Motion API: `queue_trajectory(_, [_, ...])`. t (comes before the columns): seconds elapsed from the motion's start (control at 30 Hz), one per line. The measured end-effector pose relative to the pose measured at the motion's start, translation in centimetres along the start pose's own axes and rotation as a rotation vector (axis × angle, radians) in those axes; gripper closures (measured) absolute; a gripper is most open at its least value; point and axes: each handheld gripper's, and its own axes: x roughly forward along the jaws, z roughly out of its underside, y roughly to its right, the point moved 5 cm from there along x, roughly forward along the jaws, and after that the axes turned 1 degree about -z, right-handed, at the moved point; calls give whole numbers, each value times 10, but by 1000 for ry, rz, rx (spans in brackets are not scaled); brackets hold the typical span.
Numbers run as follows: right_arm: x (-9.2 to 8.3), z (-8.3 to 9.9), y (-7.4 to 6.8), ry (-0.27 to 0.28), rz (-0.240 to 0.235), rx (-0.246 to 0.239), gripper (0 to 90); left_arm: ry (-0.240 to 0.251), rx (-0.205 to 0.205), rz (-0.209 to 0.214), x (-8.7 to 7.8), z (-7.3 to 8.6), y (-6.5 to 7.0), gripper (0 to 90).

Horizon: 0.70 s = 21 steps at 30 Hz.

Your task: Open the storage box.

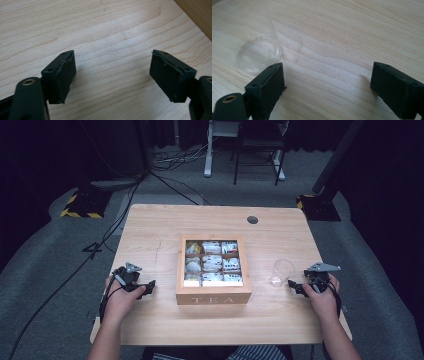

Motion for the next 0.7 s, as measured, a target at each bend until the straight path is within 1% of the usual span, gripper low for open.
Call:
queue_trajectory(0.03, [0,0,0,0,0,0,121,-1,-3,-5,-3,-2,0,263])
queue_trajectory(0.13, [0,0,0,0,0,0,122,6,-1,0,-8,-4,2,264])
queue_trajectory(0.17, [0,0,0,0,-1,0,122,6,5,0,-9,-5,3,265])
queue_trajectory(0.27, [0,0,0,0,-1,0,121,20,10,-8,-14,-8,4,264])
queue_trajectory(0.4, [0,0,0,0,-1,0,121,46,15,-8,-23,-13,6,262])
queue_trajectory(0.43, [0,0,0,0,0,0,121,59,16,-8,-29,-17,8,262])
queue_trajectory(0.5, [0,0,0,0,-1,0,121,74,21,-5,-35,-20,11,262])
queue_trajectory(0.53, [0,0,0,0,-1,0,121,74,21,-5,-35,-20,11,262])
queue_trajectory(0.6, [0,0,0,0,0,1,122,94,22,9,-41,-24,16,262])
queue_trajectory(0.63, [0,0,0,0,0,1,121,109,33,18,-46,-28,21,261])
queue_trajectory(0.7, [0,0,0,0,-1,0,121,121,47,25,-51,-31,25,261])
